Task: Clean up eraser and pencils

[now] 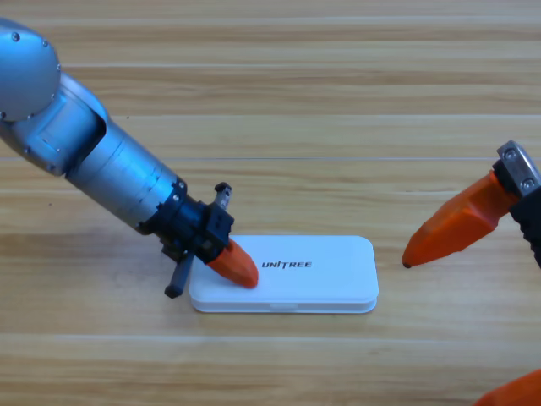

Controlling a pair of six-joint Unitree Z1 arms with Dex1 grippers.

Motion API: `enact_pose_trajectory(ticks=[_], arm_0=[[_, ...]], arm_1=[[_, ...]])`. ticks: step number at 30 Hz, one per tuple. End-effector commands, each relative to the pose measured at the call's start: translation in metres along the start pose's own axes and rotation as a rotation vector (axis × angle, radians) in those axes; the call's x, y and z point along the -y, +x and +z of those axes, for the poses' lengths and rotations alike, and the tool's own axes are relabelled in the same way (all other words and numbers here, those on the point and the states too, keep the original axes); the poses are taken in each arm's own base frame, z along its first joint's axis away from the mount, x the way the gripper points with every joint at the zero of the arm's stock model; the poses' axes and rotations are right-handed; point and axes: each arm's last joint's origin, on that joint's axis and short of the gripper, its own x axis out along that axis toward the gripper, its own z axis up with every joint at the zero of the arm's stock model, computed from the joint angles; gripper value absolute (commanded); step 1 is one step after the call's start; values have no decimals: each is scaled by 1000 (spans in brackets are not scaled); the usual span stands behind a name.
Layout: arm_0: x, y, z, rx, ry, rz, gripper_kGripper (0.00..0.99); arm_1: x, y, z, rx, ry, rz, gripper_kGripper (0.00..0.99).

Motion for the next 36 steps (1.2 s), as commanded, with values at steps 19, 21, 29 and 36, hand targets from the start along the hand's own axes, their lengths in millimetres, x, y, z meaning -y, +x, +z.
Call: enact_pose_trajectory(ticks=[19, 21, 29, 36], arm_0=[[164, -192, 125, 122, 40, -11, 990], [166, -191, 127, 121, 35, -19, 990], [168, -189, 126, 102, 21, -18, 990], [164, -186, 126, 80, -20, 8, 990]], arm_1=[[4, -2, -1, 27, 12, -22, 971], [4, -1, -1, 26, 13, -21, 971], [4, -2, -1, 27, 12, -22, 971], [4, -2, -1, 27, 12, -22, 971]])
